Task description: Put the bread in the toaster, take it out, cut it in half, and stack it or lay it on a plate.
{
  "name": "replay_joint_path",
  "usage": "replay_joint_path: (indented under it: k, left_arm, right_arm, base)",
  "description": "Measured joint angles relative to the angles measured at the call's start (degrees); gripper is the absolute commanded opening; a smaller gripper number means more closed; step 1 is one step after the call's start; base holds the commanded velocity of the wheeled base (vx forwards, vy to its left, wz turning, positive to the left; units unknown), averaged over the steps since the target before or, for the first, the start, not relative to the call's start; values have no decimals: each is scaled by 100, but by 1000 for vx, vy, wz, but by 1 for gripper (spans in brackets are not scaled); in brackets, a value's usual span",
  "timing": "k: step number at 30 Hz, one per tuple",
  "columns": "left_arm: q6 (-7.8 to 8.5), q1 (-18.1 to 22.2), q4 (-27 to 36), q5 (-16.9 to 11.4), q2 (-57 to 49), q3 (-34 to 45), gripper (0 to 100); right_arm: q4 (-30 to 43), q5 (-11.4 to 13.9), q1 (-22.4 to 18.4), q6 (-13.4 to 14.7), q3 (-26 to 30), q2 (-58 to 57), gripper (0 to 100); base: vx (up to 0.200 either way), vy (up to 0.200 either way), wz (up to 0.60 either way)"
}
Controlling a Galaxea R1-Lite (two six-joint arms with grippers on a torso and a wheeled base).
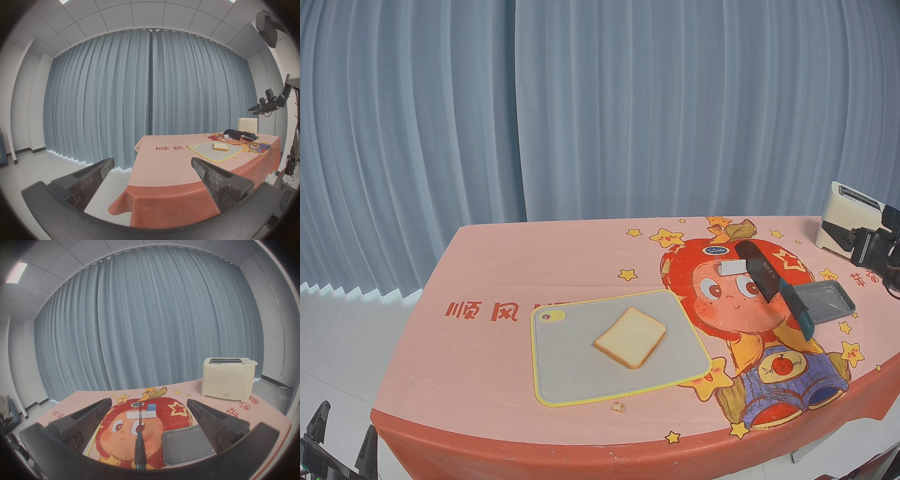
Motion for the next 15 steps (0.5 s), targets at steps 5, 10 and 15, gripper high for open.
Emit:
replay_joint_path:
  k: [5,10,15]
  left_arm:
    - [1,0,0,-1,0,0,100]
    - [1,0,0,0,0,0,100]
    - [0,0,0,-1,0,0,100]
  right_arm:
    - [-2,-1,163,-44,119,52,100]
    - [0,-6,207,-84,171,139,100]
    - [0,-15,244,-93,232,210,100]
  base:
    - [0,0,0]
    - [0,0,0]
    - [0,0,0]
